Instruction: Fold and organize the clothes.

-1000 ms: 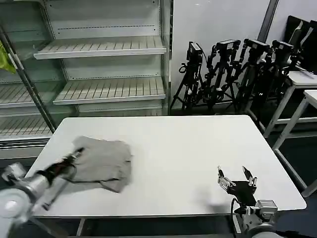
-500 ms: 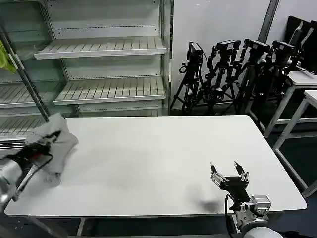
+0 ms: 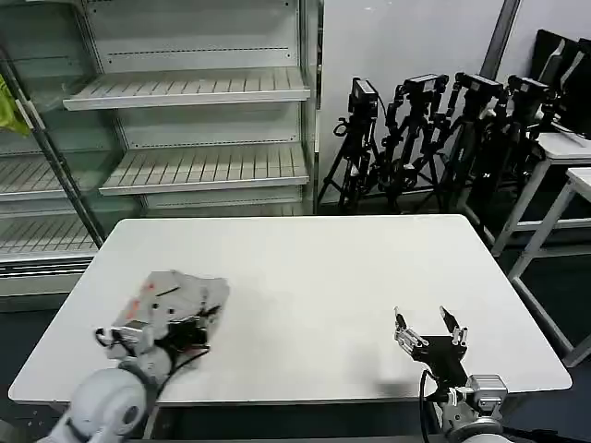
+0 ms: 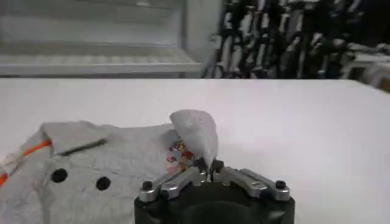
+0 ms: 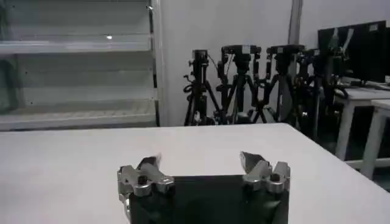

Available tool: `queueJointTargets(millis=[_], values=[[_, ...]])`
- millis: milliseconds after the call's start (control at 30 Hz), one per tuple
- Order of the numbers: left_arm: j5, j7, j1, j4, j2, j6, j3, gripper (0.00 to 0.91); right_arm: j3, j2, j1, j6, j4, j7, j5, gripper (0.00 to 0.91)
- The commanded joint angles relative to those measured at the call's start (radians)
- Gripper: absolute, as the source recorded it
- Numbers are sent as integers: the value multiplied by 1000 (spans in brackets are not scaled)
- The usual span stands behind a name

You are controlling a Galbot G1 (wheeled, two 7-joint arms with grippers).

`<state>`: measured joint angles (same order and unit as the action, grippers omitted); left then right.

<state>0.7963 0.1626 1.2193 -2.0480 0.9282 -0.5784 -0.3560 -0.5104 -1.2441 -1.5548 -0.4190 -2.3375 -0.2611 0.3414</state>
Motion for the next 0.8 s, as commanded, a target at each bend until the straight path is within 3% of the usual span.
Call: queueJointTargets(millis=[33,233,600,667,700,800], values=[[96,103,-191,64,187,-1,243,50,-7,-14,-35,1,-8,-1,-22,907],[220,196,-260,133,287,1,254,50,1,-27,-38,-1,-15,-1,-28,907],[213,260,-355,262,416,31,279,50,10,-36,-37,-6,-16,0,-33,907],[197,257,-372,283,433,30,286,826,11,-36,-38,-6,-14,1,-35,907],[192,252,-376,289,439,36,289,907,12,-37,-38,-6,-13,1,-38,907],[193,226,-386,292,455,49,293,907,11,-37,-38,-4,-12,-1,-38,907]])
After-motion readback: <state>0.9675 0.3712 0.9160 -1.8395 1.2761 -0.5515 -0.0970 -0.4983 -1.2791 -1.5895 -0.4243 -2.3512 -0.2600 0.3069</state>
